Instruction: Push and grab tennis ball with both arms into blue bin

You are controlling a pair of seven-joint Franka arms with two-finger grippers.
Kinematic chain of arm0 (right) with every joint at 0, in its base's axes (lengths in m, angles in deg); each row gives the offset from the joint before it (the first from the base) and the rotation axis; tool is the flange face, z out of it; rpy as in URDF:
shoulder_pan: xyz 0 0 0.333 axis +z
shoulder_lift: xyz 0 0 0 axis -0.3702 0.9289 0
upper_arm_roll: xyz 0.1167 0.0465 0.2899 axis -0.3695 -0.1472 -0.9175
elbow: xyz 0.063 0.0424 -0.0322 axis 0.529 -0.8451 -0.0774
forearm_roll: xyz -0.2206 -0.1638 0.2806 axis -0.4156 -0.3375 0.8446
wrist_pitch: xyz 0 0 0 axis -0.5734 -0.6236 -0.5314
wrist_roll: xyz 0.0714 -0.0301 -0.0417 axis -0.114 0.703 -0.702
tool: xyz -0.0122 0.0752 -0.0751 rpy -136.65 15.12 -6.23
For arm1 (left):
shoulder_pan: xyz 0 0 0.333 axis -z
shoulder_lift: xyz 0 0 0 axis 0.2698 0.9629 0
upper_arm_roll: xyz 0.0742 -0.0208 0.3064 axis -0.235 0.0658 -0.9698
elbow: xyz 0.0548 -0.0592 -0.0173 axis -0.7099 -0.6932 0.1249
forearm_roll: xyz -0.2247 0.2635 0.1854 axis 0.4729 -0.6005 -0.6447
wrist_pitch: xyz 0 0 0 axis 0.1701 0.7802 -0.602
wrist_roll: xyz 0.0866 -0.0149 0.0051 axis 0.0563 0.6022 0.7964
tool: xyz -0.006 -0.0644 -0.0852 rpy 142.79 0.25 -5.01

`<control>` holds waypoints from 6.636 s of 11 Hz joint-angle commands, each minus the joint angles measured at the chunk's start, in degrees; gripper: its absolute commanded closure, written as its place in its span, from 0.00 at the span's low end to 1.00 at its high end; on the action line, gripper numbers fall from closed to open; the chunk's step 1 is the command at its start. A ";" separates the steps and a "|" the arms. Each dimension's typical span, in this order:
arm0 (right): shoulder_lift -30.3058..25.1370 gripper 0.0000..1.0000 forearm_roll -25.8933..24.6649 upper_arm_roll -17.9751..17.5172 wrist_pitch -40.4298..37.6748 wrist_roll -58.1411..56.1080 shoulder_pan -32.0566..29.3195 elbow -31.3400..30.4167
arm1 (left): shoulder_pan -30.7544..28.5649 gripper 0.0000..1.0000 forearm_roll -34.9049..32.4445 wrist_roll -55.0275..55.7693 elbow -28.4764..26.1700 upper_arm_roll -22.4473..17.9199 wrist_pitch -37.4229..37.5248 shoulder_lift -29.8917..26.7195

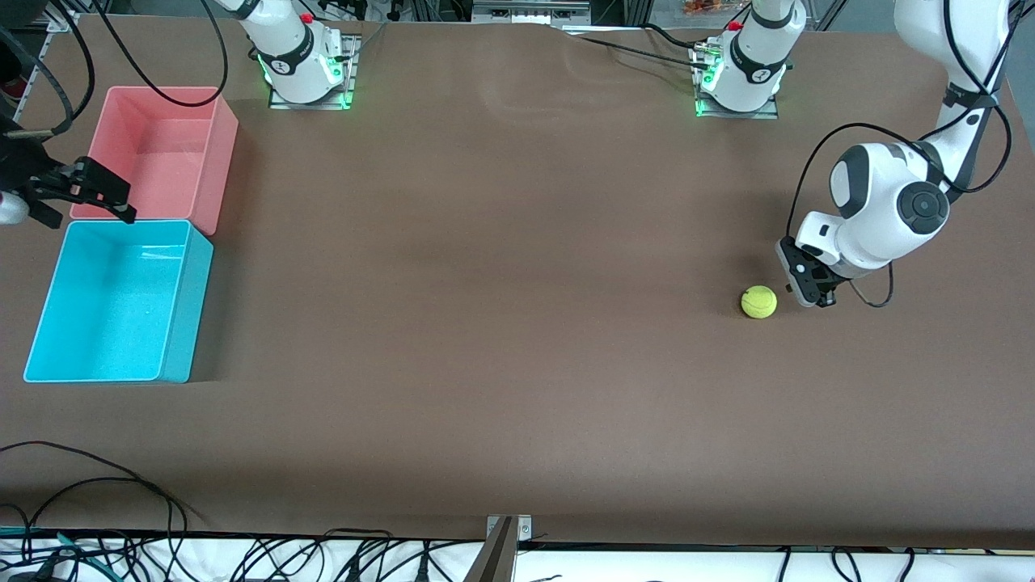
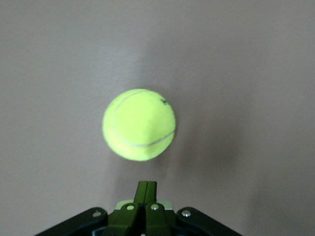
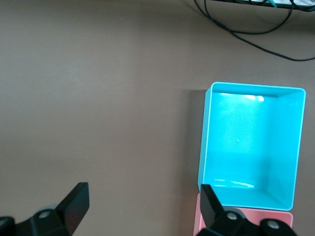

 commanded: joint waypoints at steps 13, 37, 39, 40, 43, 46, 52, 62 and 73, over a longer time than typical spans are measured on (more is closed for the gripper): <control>0.85 0.00 0.17 -0.22 -1.15 -0.34 0.57 1.12 | -1.31 1.00 2.48 -16.87 9.73 -0.84 -0.88 11.01; 2.87 0.00 0.17 -0.14 -0.19 -0.34 0.30 1.21 | 0.98 1.00 2.39 1.59 7.44 2.32 2.98 7.49; 2.79 0.00 0.17 -0.40 -0.27 -0.34 0.48 1.21 | 0.98 1.00 2.39 1.67 7.44 2.32 2.98 7.49; 2.79 0.00 0.26 -0.49 -0.45 -0.43 0.57 1.21 | 0.98 1.00 2.39 1.76 7.44 2.32 2.98 7.49; 2.26 0.00 0.26 -0.66 -1.33 -0.17 2.85 1.30 | 0.98 1.00 2.39 1.85 7.44 2.32 2.98 7.41; 2.08 0.00 0.52 -6.88 -2.20 0.27 3.99 4.02 | 0.98 1.00 2.65 1.94 7.18 2.32 3.25 6.36; 10.59 0.00 0.17 -13.15 0.68 19.04 10.05 4.02 | 1.33 0.00 2.48 3.34 6.48 0.40 10.44 -4.61; 29.49 0.00 -0.53 -13.06 12.91 53.08 23.66 3.50 | -3.07 0.00 3.27 5.70 3.57 -1.02 11.77 -25.45; 37.94 0.00 -4.48 -12.88 23.19 58.98 31.33 1.65 | -2.54 0.00 0.54 53.41 30.63 -1.45 53.06 -28.45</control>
